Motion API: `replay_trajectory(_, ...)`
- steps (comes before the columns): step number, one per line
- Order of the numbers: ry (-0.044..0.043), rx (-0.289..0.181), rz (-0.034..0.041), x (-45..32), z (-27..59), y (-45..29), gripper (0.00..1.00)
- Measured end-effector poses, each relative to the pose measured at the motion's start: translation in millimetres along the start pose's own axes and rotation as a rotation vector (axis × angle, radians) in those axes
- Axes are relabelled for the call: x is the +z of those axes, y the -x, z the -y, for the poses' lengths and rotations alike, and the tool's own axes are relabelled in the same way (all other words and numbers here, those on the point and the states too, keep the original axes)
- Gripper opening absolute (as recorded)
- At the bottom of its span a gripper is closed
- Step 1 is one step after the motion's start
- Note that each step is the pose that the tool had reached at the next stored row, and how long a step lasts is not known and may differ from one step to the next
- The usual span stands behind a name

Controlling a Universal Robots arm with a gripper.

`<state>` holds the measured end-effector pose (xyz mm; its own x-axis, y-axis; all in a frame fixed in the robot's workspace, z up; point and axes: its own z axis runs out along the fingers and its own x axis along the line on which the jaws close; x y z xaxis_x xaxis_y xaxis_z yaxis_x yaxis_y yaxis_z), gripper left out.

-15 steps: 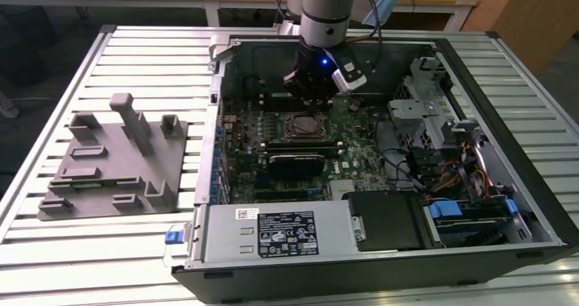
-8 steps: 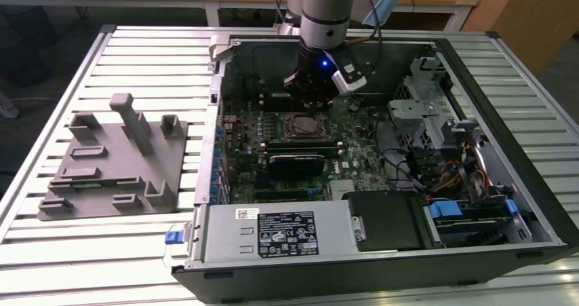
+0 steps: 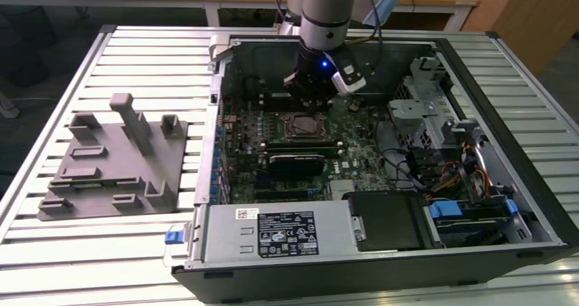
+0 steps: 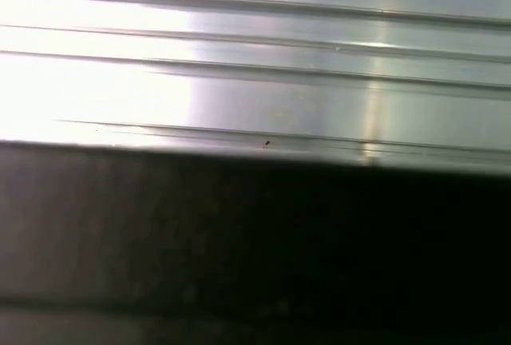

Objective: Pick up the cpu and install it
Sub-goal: 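Install the first cpu locking lever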

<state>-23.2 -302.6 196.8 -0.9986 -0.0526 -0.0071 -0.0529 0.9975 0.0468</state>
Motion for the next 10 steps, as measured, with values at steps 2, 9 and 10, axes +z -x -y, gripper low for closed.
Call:
replay_trajectory(2,0.0176,0.000,0.0009,0.1,-0.1,0.1,0.11)
replay_trajectory(9,0.0233,-0.001,0.0008,-8.1,-0.3,0.0,0.11)
replay_trajectory(10,0.0232,-0.001,0.0007,-9.6,-0.4,0.0,0.11)
